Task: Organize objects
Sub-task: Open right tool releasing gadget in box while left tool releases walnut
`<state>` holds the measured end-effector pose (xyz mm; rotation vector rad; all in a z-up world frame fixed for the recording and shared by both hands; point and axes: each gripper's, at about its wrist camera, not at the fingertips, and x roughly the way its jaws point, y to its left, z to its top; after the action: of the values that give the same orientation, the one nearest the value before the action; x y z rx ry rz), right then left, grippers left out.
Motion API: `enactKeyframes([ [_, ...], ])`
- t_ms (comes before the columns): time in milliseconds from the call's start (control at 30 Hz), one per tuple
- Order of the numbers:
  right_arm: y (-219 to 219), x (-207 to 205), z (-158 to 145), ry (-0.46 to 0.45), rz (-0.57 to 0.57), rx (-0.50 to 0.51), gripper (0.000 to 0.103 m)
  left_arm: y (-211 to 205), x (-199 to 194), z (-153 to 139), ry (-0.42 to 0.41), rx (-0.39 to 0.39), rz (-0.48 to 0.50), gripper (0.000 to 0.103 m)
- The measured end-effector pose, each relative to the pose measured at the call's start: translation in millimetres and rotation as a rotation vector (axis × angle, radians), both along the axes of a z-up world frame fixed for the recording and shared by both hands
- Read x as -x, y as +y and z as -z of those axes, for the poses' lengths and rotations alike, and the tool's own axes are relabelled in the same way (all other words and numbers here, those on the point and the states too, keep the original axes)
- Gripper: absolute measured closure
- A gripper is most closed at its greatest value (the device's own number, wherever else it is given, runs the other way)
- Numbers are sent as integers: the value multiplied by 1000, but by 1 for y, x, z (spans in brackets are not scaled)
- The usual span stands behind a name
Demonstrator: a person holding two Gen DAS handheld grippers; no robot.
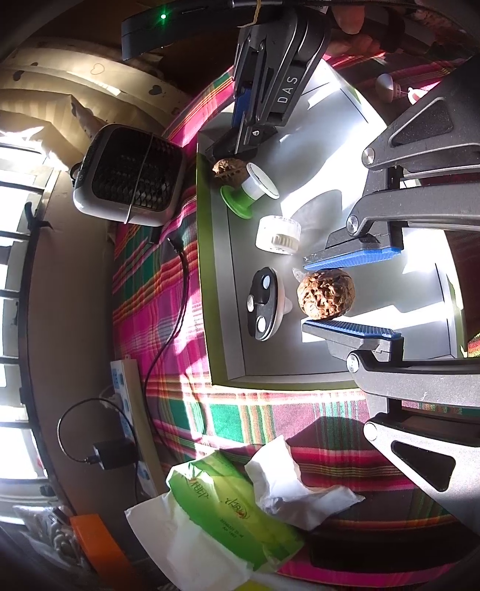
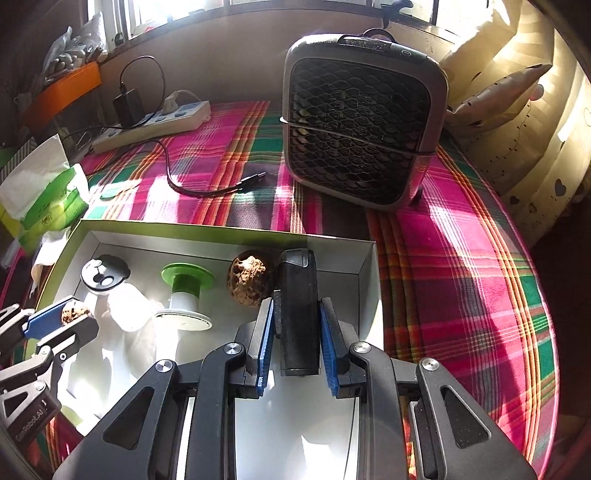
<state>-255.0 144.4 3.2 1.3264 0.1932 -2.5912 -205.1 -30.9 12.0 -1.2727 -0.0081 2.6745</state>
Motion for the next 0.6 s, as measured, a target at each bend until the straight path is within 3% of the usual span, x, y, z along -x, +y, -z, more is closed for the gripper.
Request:
enactKeyframes([
  [600,-2,-4,0,23,5,-6,78,0,1,1,0,15,-1,78],
])
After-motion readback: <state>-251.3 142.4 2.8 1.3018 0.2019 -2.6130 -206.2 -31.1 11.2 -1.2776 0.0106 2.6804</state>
